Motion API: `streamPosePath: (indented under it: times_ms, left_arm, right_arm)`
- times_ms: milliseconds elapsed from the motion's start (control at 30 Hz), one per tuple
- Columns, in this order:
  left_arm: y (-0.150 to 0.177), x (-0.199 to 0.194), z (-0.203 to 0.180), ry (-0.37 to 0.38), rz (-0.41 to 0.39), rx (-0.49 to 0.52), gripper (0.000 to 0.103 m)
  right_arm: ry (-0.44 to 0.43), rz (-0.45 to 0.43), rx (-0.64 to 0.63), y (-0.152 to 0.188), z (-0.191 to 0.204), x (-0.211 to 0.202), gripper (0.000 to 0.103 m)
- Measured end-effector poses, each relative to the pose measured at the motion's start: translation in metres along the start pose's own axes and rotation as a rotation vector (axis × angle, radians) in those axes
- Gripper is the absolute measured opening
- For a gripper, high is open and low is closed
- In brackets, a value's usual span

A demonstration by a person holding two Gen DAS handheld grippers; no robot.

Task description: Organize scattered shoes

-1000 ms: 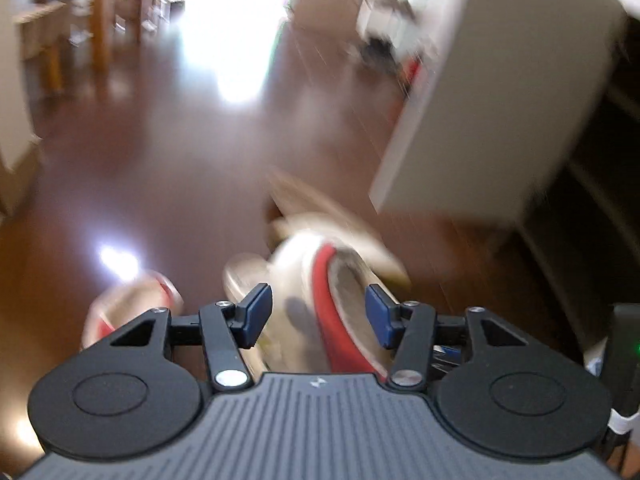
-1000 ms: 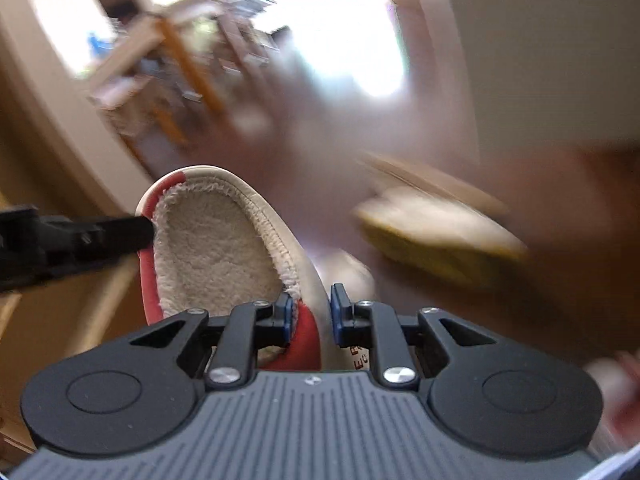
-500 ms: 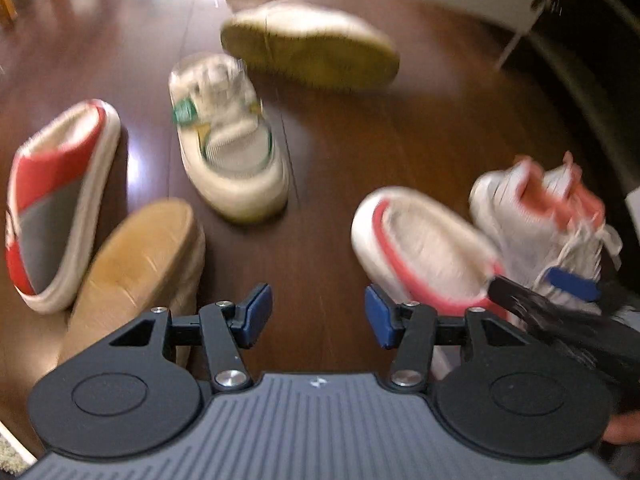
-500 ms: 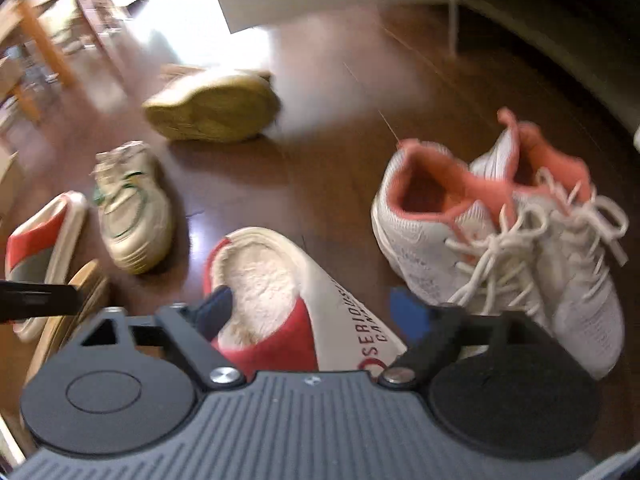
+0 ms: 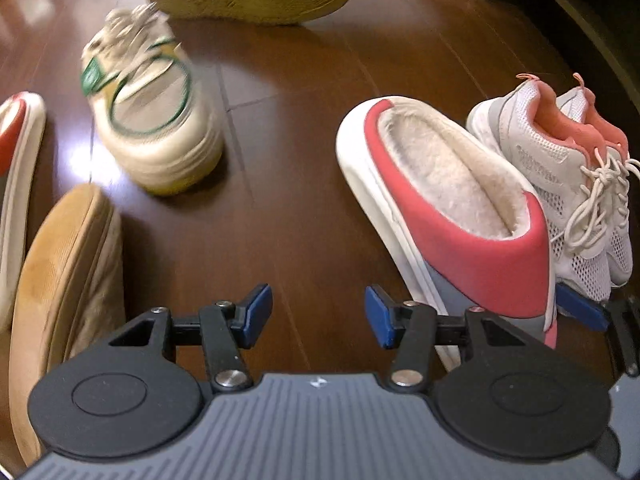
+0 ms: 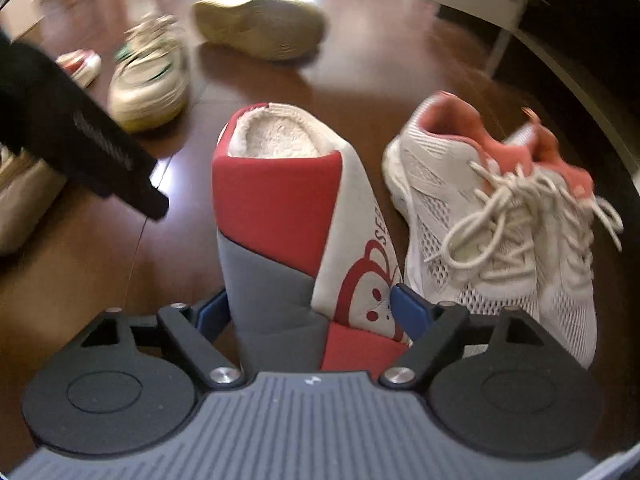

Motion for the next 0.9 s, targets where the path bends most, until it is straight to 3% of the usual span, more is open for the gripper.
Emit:
streamPosePath:
  times_ms: [333, 400, 533, 600, 700, 800, 900]
  left_arm:
    - [0.005, -0.011, -0.015, 0.004, -0.035, 0.058, 0.056]
    - [0.009, -0.016, -0.014, -0.004, -0.037, 0.069, 0.056]
    - [0.014, -0.029, -0.003, -0.027, -0.04, 0.058, 0.056]
    - [0.018, -0.041, 0.01, -0.057, -0.052, 0.046, 0.056]
    - [0.029, -0.062, 0.044, -0.128, -0.088, 0.015, 0.058]
    - [0.044, -0.077, 0.1, -0.208, -0.096, -0.106, 0.058]
    - [0.064, -0.084, 0.156, -0.317, -0.084, -0.222, 0.058]
  right_arm:
    - [0.063, 0.033, 0.087, -0.008, 0.0, 0.008, 0.082]
    - [0.062, 0.044, 0.08, -0.006, 0.0, 0.011, 0.089]
    - [0.033, 0.089, 0.075, -0.013, -0.006, 0.015, 0.093]
    - [-0.001, 0.091, 0.09, -0.017, -0.011, 0.008, 0.093]
    - [-0.018, 0.006, 0.107, -0.031, -0.019, -0.019, 0.094]
    - [-0.023, -0.119, 0.034, -0.056, -0.016, -0.042, 0.094]
    - [-0.098, -0.191, -0.113, -0.083, 0.006, -0.052, 0.094]
Point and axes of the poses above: each gripper's, at about its wrist camera, not at the fingertips, and x roughly the way its jaws point, z to its left, y to its underside, the point moved 3 cm from there along x, roughly the way its jaws point, and after that the axes turned 11 degrees about -y, right-handed, at the moved point
